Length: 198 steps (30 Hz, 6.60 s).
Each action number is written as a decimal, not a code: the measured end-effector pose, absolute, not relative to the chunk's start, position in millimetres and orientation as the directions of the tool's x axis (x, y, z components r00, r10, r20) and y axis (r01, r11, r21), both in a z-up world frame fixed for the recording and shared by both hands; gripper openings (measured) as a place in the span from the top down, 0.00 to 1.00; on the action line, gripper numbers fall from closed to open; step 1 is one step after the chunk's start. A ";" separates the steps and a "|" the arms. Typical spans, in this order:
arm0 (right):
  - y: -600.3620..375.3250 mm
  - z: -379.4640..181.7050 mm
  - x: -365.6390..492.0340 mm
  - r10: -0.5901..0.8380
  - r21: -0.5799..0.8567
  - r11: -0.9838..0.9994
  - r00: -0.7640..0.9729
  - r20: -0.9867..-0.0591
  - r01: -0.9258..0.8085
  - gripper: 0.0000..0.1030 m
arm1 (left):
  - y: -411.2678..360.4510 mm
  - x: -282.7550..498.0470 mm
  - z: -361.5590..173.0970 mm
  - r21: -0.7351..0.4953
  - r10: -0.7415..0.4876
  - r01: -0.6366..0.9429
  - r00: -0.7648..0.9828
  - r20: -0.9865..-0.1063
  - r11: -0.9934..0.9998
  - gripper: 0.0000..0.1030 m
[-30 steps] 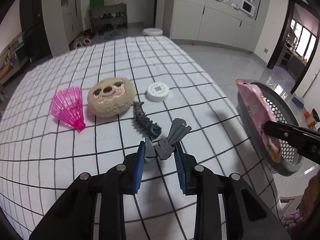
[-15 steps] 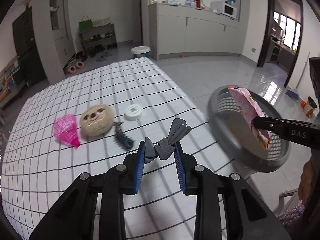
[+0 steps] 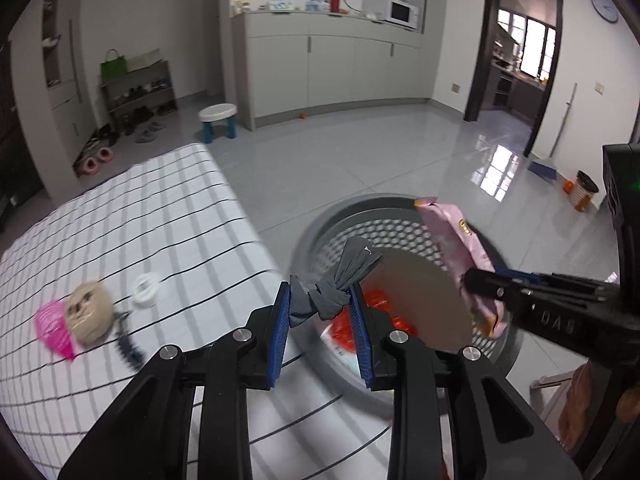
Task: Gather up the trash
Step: 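Carry the wrapper and rope toy over the basket and open both grippers, then move both open grippers from the basket back over the table, then lower the right gripper onto the grey spiky chew toy and grasp it, then grasp the pink shuttlecock with the left gripper while the right gripper holds the chew toy, then carry the chew toy and shuttlecock over the basket and open both grippers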
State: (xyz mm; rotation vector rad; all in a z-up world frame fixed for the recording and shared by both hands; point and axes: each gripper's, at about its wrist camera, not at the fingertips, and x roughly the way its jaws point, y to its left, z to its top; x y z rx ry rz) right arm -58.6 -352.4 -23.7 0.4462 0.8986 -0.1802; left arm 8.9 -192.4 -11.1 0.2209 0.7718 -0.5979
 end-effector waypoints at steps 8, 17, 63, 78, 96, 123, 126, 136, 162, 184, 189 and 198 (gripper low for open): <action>-380.1 -26.9 -60.7 0.031 0.336 0.857 0.611 -0.791 0.392 0.75 | -225.5 18.0 -20.5 -0.026 -0.425 0.604 0.528 -0.735 0.796 0.68; -383.1 -22.6 -66.5 0.006 0.330 0.853 0.625 -0.781 0.404 0.60 | -222.5 16.0 -14.6 -0.011 -0.412 0.585 0.556 -0.722 0.811 0.36; -222.5 -24.2 2.1 0.107 0.231 0.966 0.626 -0.772 0.119 0.31 | 1.5 21.7 5.8 0.068 -0.074 0.168 0.716 -0.695 0.983 0.29; -149.1 -38.7 38.1 0.108 0.136 0.991 0.594 -0.797 0.003 0.24 | 86.9 55.7 -13.1 0.036 0.057 -0.044 0.695 -0.717 0.998 0.26; -82.4 -72.3 96.7 0.108 0.041 0.988 0.483 -0.869 -0.147 0.21 | 123.0 83.8 -42.2 0.042 0.123 -0.143 0.620 -0.775 0.989 0.26; -74.8 -91.9 111.6 0.071 0.001 0.989 0.469 -0.880 -0.147 0.08 | 122.3 91.6 -58.9 0.008 0.095 -0.155 0.565 -0.820 0.988 0.26; -74.2 -92.0 111.4 0.068 -0.001 0.990 0.477 -0.876 -0.143 0.08 | 121.5 91.9 -58.0 0.007 0.094 -0.152 0.569 -0.817 0.988 0.26; -65.4 -89.9 107.7 0.094 0.002 0.985 0.522 -0.848 -0.174 0.21 | 119.6 94.4 -59.1 -0.019 0.066 -0.141 0.568 -0.820 0.990 0.26; -123.5 -47.0 41.3 0.206 0.150 0.978 0.562 -0.801 -0.146 0.80 | 96.4 107.1 -72.3 -0.088 -0.026 -0.090 0.542 -0.840 0.992 0.24; -157.3 -44.2 30.5 0.268 0.237 0.963 0.562 -0.783 -0.129 0.80 | 72.2 151.8 -88.6 -0.055 -0.012 -0.059 0.560 -0.828 0.997 0.55; -162.2 -39.6 28.3 0.269 0.242 0.962 0.577 -0.771 -0.125 0.80 | 70.9 140.3 -76.2 -0.043 -0.011 -0.040 0.589 -0.808 0.998 0.57; -192.9 -33.1 16.8 0.248 0.255 0.964 0.605 -0.757 -0.076 0.80 | 55.6 95.4 -33.0 -0.009 -0.024 0.026 0.671 -0.741 1.000 0.57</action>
